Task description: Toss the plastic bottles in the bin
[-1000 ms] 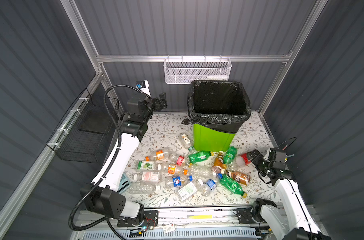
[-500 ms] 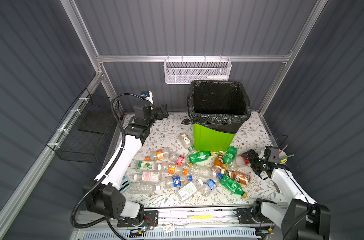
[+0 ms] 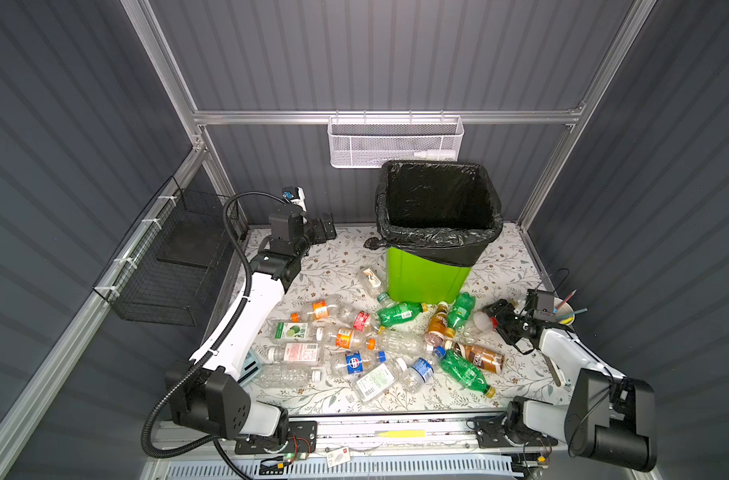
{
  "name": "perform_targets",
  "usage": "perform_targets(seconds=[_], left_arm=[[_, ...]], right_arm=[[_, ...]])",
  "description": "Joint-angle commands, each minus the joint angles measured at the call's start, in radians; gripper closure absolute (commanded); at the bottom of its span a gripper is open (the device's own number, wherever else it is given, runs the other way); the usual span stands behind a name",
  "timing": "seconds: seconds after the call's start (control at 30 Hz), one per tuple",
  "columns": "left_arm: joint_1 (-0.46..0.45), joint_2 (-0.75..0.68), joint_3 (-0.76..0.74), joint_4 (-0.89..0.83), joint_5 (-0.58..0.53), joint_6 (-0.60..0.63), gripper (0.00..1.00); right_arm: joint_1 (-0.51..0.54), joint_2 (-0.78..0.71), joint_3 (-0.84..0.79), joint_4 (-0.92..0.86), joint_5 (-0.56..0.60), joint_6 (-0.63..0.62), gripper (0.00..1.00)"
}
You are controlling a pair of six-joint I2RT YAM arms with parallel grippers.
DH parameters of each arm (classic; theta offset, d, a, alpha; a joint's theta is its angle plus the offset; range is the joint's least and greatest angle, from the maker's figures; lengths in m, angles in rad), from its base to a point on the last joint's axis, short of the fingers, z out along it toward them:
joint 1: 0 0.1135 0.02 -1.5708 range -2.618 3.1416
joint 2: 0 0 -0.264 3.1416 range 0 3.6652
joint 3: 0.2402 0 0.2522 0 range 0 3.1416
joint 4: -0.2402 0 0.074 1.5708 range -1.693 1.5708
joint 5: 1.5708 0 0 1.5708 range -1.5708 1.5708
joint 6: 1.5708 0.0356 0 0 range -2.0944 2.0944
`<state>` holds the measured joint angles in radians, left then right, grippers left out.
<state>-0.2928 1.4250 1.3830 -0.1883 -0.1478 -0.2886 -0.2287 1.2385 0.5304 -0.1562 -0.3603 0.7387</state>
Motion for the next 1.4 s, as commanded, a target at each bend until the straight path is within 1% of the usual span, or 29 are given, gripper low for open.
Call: perform_targets(seconds=[0.0,0.13,0.33,0.53,0.6,0.63,0.73,0.83,0.93,1.07,1.13,1.2,1.3,1.33,1.37], left_arm=[[0.007,-0.022,-0.014,-0.008,-0.015,-0.013,0.00],[0.010,-0.025,-0.027,-0.009,-0.024,-0.018,0.00],[0.014,-0.029,-0.050,-0.008,-0.042,-0.026,0.00],[0.017,-0.022,-0.075,-0.006,-0.054,-0.037,0.00],[0.020,-0.013,-0.082,-0.006,-0.059,-0.041,0.00],[0.021,-0.009,-0.087,-0.008,-0.060,-0.043,0.00],[0.027,0.009,-0.088,-0.013,-0.061,-0.050,0.00],[0.032,0.024,-0.092,-0.015,-0.057,-0.055,0.00],[0.036,0.029,-0.099,-0.015,-0.055,-0.058,0.00],[0.039,0.037,-0.112,-0.012,-0.053,-0.063,0.00],[0.040,0.038,-0.115,-0.013,-0.050,-0.065,0.00],[0.040,0.038,-0.120,-0.014,-0.048,-0.065,0.00],[0.041,0.035,-0.131,-0.014,-0.044,-0.068,0.00],[0.041,0.031,-0.135,-0.013,-0.044,-0.070,0.00],[0.041,0.030,-0.139,-0.014,-0.041,-0.073,0.00]], right_arm=[[-0.002,0.016,0.013,0.028,-0.027,0.009,0.29],[-0.002,0.015,0.013,0.053,-0.048,0.016,0.37],[-0.003,-0.045,0.037,0.036,-0.039,0.002,0.41],[-0.001,-0.158,0.144,-0.049,-0.009,-0.046,0.42],[-0.002,-0.197,0.218,-0.094,0.013,-0.076,0.42],[-0.002,-0.220,0.265,-0.121,0.043,-0.099,0.41],[-0.004,-0.281,0.450,-0.205,0.123,-0.182,0.41],[-0.010,-0.331,0.656,-0.252,0.203,-0.255,0.41],[-0.010,-0.372,0.828,-0.238,0.286,-0.295,0.41],[-0.010,-0.418,0.949,-0.091,0.345,-0.298,0.41],[-0.009,-0.422,0.982,-0.025,0.339,-0.279,0.41],[-0.009,-0.408,1.006,0.038,0.305,-0.241,0.41],[-0.005,-0.329,1.036,0.117,0.185,-0.139,0.42],[0.014,-0.279,1.048,0.136,0.130,-0.105,0.42],[0.063,-0.220,1.073,0.128,0.089,-0.111,0.42]])
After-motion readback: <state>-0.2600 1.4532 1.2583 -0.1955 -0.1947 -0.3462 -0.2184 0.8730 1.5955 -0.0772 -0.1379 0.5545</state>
